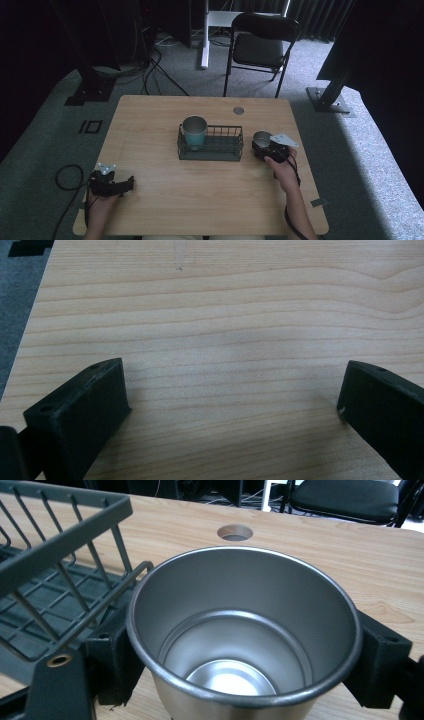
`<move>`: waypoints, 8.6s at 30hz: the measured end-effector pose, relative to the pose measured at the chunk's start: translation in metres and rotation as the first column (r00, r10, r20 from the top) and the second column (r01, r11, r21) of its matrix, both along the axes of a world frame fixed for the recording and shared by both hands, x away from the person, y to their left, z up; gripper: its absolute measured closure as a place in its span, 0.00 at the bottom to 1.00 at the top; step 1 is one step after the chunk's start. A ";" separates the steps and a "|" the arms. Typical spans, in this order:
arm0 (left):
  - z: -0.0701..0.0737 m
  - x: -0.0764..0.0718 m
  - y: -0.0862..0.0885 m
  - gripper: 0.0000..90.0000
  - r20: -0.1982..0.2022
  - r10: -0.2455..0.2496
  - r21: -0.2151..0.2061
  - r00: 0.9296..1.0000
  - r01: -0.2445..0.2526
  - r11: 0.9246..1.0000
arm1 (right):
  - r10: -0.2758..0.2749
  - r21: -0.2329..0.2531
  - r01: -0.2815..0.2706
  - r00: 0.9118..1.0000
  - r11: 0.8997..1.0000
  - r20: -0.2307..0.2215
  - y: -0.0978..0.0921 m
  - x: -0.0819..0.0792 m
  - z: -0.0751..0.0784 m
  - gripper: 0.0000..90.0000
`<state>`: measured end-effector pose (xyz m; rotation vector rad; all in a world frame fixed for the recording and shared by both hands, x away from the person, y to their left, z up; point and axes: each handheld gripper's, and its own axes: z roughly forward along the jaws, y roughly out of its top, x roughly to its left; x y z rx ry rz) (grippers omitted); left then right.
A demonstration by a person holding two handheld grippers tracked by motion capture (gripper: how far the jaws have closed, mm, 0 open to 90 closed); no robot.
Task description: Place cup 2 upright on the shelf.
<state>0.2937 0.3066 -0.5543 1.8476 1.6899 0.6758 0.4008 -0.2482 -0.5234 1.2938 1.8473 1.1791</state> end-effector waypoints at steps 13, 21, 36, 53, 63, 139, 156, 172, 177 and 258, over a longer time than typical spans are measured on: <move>0.000 0.000 0.000 0.00 0.000 0.000 0.000 1.000 0.000 1.000 | 0.009 0.000 -0.009 1.000 1.000 0.017 -0.006 -0.004 0.021 0.20; 0.000 0.000 0.000 0.00 0.000 0.000 0.000 1.000 0.000 1.000 | 0.016 -0.005 -0.016 0.999 1.000 0.037 -0.008 -0.006 0.038 0.20; 0.000 0.000 0.000 0.00 0.000 0.001 -0.001 1.000 -0.001 1.000 | 0.038 -0.006 -0.038 0.997 0.999 0.073 -0.002 -0.008 0.070 0.20; 0.000 0.000 0.000 0.00 -0.001 0.000 0.000 1.000 0.000 1.000 | 0.085 -0.012 -0.084 0.992 0.996 0.089 0.012 -0.005 0.086 0.20; 0.000 0.000 0.000 0.00 0.001 0.001 -0.001 1.000 -0.001 1.000 | 0.108 -0.005 -0.108 0.989 0.994 0.097 0.025 -0.003 0.090 0.20; 0.000 0.000 0.000 0.00 0.001 -0.005 -0.001 1.000 0.005 1.000 | 0.395 -0.046 -0.394 0.918 0.918 0.028 0.116 0.034 0.063 0.20; 0.000 0.000 0.001 0.00 0.001 -0.005 -0.001 1.000 0.005 1.000 | 0.437 -0.052 -0.438 0.899 0.898 -0.019 0.125 0.037 0.049 0.20; 0.000 0.000 0.000 0.00 0.001 -0.005 -0.001 1.000 0.005 1.000 | 0.464 -0.044 -0.465 0.885 0.884 -0.033 0.123 0.035 0.044 0.20; 0.000 0.000 0.000 0.00 0.001 -0.005 -0.001 1.000 0.005 1.000 | 0.469 -0.044 -0.470 0.883 0.882 -0.036 0.120 0.035 0.044 0.20; 0.000 0.000 0.000 0.00 0.001 -0.005 0.000 1.000 0.005 1.000 | 0.362 0.008 -0.362 0.932 0.932 0.006 0.036 -0.024 0.044 0.13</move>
